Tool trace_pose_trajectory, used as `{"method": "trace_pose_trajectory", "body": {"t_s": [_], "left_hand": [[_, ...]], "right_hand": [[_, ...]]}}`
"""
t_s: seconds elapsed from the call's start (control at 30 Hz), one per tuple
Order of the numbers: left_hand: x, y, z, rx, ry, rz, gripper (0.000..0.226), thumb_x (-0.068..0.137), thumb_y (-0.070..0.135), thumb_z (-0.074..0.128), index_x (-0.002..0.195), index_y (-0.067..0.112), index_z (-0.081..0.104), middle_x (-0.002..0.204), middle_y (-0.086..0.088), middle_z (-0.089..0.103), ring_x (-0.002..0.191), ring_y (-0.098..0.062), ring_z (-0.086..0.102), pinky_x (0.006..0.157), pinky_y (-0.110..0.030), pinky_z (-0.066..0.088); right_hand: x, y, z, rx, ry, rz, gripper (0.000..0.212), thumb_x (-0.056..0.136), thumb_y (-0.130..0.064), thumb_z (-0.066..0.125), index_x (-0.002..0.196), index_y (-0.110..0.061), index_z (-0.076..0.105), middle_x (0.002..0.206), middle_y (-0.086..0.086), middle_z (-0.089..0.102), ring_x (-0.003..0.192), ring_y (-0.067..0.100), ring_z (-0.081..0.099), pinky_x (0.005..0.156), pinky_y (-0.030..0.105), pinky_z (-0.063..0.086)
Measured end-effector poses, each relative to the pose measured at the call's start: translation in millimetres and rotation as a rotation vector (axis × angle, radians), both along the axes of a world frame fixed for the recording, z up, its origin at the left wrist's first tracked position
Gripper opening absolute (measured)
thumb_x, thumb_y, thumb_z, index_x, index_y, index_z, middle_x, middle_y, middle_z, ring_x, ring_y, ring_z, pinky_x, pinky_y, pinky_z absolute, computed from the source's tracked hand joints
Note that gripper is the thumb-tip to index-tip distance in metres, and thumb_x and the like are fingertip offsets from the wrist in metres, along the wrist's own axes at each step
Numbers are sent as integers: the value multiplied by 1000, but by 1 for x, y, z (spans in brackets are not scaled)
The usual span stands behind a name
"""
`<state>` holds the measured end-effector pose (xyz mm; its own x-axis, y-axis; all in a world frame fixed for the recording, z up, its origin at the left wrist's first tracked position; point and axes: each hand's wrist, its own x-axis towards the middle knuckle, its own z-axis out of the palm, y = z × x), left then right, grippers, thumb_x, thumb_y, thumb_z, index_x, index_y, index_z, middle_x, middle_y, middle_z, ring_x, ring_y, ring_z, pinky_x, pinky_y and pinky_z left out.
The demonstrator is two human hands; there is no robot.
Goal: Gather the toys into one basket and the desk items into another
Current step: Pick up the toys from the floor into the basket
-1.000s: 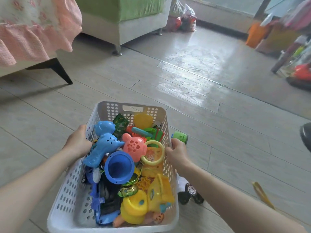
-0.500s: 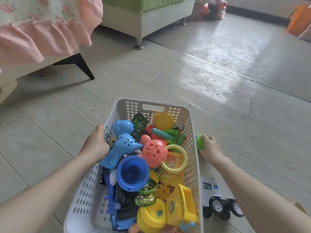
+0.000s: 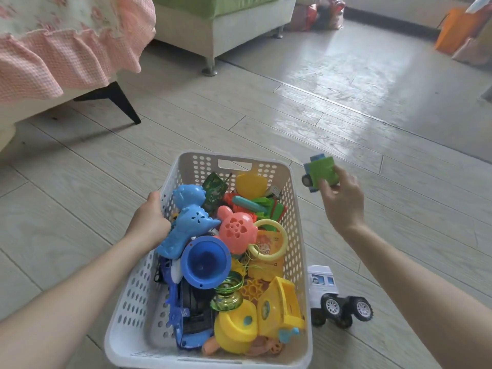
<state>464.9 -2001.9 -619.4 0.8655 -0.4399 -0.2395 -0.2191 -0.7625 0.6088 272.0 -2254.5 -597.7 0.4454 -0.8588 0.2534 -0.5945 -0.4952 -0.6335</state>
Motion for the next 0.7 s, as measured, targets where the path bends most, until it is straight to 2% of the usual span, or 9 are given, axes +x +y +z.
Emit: {"method": "trace_pose_trajectory", "body": {"t_s": [0.07,0.2,0.3,0.37,0.47,0.6,0.7], "left_hand": [[-1,0,1,12,1,-1,33,79,-8,39,109,6,38,97,-20,53,83,-31,49,66,-38,40],[-1,2,2,13,-11,2,35,80,-7,39,113,5,38,100,-20,54,86,-32,50,70,-39,42],[1,4,2,5,-8,-5,37,82,-4,40,116,8,37,99,-18,55,88,-33,52,71,-39,44],[2,4,1,2,-11,-6,37,81,-4,41,116,8,37,98,-18,56,87,-33,51,71,-38,44],[4,5,0,13,-21,-8,38,80,-5,41,116,7,37,98,-19,55,85,-33,50,68,-37,42],[3,4,1,32,-26,-8,33,79,-7,40,110,6,37,93,-19,53,83,-34,50,67,-40,43],[1,3,4,55,-47,-17,30,79,-8,39,106,5,37,87,-17,49,80,-32,47,63,-38,39]], "right_hand": [[18,22,13,-27,-61,126,44,91,-17,55,132,-5,47,120,18,54,102,28,55,90,42,49],[56,70,16,28,74,377,47,93,-24,51,138,-15,41,132,10,47,106,24,55,89,35,47],[75,97,4,117,208,462,45,95,-24,46,138,-16,39,138,7,42,108,21,55,90,32,48],[76,103,-2,180,182,460,42,96,-22,44,137,-13,40,137,8,43,111,22,54,94,35,47],[61,92,1,165,54,402,36,95,-17,47,130,-8,49,128,9,52,107,21,57,94,35,48],[24,63,4,52,18,305,21,92,-8,52,106,1,64,101,17,67,89,28,63,82,42,51],[-6,57,3,5,14,269,15,88,-2,55,94,4,68,89,18,69,78,27,62,74,43,52]]}}
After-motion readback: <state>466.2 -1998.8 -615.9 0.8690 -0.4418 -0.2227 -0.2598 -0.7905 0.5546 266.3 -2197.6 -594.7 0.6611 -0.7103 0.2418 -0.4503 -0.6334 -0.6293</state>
